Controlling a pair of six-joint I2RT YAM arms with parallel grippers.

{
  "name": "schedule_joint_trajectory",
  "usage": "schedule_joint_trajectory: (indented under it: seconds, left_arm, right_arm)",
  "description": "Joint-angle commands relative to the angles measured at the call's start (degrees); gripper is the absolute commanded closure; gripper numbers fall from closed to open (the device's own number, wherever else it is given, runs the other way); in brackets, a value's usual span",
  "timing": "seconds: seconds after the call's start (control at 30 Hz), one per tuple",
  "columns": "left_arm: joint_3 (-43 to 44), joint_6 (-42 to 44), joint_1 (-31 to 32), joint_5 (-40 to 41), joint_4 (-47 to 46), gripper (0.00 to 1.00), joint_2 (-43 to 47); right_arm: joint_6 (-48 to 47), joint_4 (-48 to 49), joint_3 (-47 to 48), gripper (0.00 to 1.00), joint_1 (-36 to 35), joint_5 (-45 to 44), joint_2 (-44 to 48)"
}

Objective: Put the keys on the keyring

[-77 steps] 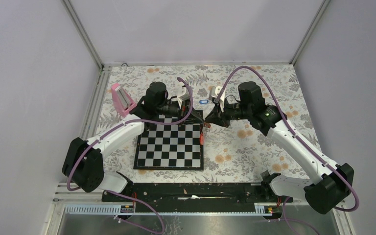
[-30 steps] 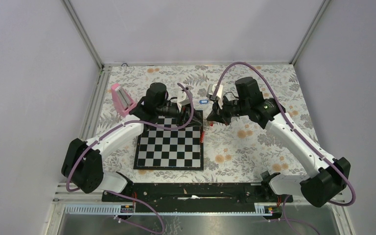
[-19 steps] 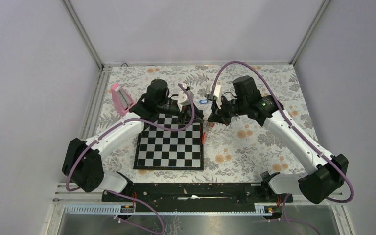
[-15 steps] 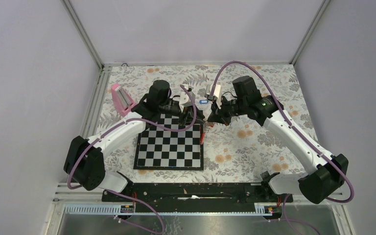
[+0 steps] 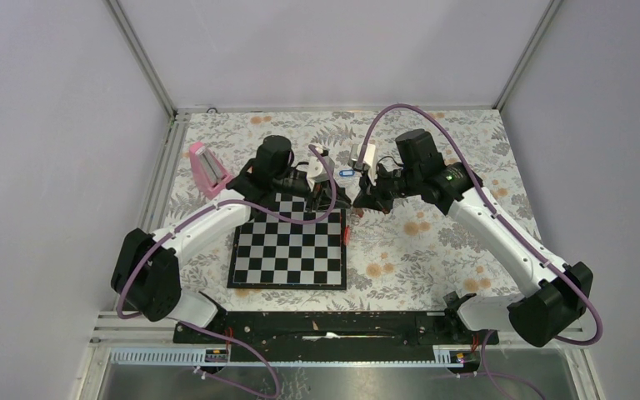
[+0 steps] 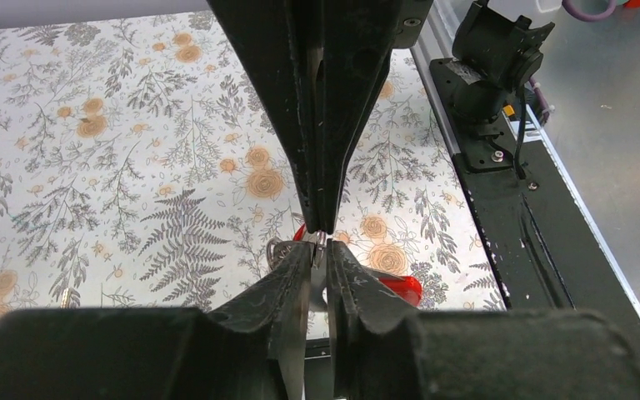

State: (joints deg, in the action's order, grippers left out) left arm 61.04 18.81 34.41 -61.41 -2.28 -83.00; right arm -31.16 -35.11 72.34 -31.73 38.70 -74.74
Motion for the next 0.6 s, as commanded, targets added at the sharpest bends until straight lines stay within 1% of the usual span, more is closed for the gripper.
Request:
schedule_joint_trajectory:
  seconds: [0.0, 0.2, 0.27, 0.57]
  left_arm:
    - [1.5, 0.2, 0.3, -2.2, -4.0, 0.82, -0.2]
    - [1.3, 0.2, 0.3, -2.6, -4.1, 0.88, -0.4]
    - [1.1, 0.1, 0.4, -2.6, -4.1, 0.89, -0.4]
    - [0.2, 0.4, 0.4, -2.8, -4.2, 0.83, -0.1]
  right_arm:
    - [0.6, 1.9, 1.1, 1.0, -0.5, 2.2, 1.8]
    - [0.7, 2.0, 0.8, 1.0, -0.4, 2.0, 2.3]
    - [0.7, 2.0, 0.8, 1.0, -0.4, 1.8, 2.3]
    - [0.6, 2.0, 0.7, 1.0, -0.4, 1.5, 2.8]
